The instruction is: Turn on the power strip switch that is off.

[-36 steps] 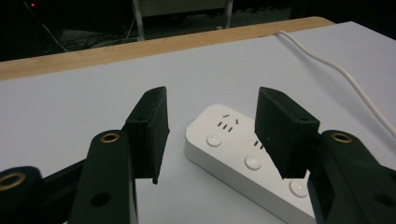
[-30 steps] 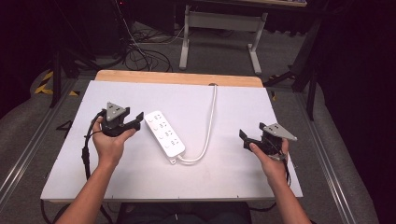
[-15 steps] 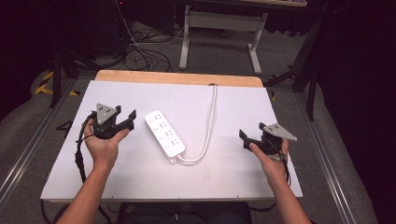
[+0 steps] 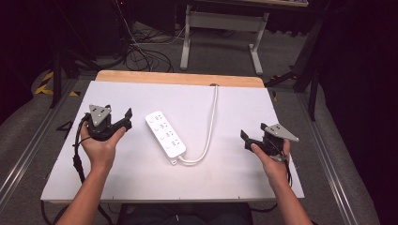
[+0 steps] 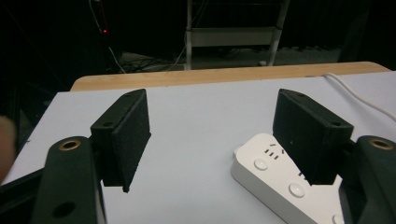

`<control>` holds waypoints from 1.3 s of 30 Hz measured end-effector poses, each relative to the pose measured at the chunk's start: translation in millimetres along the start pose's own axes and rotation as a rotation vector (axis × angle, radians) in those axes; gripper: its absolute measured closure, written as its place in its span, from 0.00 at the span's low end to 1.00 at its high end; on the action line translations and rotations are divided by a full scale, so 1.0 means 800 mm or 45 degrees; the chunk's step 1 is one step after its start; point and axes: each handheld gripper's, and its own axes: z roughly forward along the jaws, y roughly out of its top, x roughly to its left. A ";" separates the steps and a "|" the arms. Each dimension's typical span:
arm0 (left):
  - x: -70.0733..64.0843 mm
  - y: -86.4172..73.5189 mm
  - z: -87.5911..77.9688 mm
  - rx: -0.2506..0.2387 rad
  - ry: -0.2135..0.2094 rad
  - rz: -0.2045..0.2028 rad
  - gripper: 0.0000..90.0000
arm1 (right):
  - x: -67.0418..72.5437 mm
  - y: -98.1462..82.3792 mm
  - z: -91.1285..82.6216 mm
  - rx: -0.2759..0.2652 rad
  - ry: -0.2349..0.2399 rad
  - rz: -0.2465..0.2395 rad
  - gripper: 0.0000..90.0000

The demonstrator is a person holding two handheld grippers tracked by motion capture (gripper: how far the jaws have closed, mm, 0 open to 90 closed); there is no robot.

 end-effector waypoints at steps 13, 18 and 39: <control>0.011 -0.007 -0.008 -0.016 0.038 -0.015 0.02 | 0.001 0.001 -0.001 -0.002 0.002 -0.005 0.13; 0.012 -0.009 -0.007 -0.019 0.047 -0.012 0.02 | 0.000 0.001 0.000 -0.011 0.008 -0.006 0.12; 0.014 -0.011 -0.006 -0.010 0.053 -0.012 0.02 | 0.002 0.002 -0.002 -0.035 0.052 -0.036 0.03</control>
